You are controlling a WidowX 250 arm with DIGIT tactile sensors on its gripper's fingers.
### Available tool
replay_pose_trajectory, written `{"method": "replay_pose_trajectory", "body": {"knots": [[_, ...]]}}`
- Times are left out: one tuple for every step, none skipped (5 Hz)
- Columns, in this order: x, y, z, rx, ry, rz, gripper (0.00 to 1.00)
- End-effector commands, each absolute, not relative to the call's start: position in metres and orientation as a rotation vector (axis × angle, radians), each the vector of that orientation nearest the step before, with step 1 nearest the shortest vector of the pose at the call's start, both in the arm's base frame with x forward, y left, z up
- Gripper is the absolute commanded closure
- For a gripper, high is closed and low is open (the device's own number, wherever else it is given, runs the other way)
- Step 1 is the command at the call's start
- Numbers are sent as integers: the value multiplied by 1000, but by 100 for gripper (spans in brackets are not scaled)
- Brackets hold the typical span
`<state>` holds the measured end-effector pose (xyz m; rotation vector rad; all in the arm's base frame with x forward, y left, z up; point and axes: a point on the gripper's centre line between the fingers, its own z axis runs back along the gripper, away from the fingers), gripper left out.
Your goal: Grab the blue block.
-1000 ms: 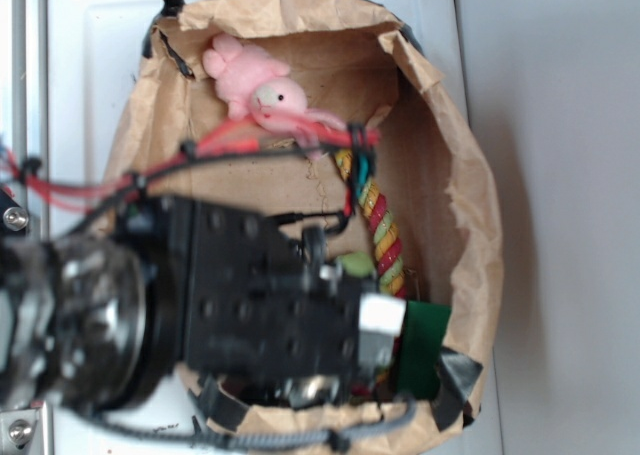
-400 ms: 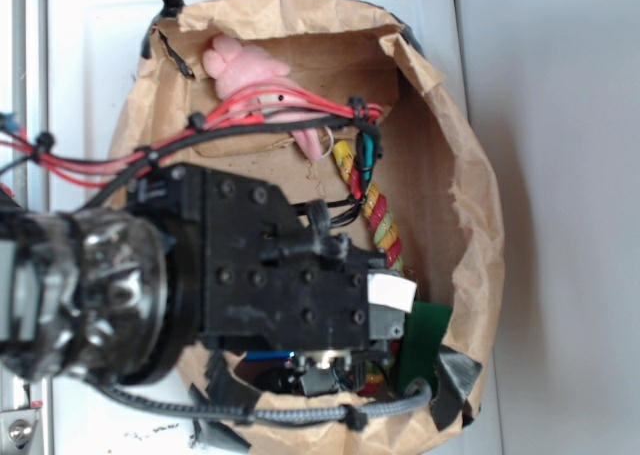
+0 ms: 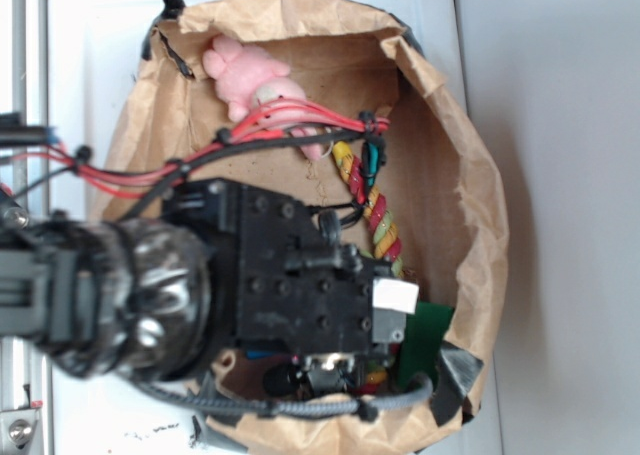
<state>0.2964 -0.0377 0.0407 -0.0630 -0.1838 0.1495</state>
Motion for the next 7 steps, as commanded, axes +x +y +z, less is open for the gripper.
{"method": "replay_pose_trajectory", "body": {"knots": [[295,-39,43,-55,-186,148,0],[291,-42,47,-57,-193,145,0],[294,-39,46,-54,-190,152,0],[297,-38,45,-57,-167,172,100],[297,-36,47,-45,-185,187,100],[294,-35,48,-31,-207,192,100],[293,-33,52,-14,-220,211,100]]}}
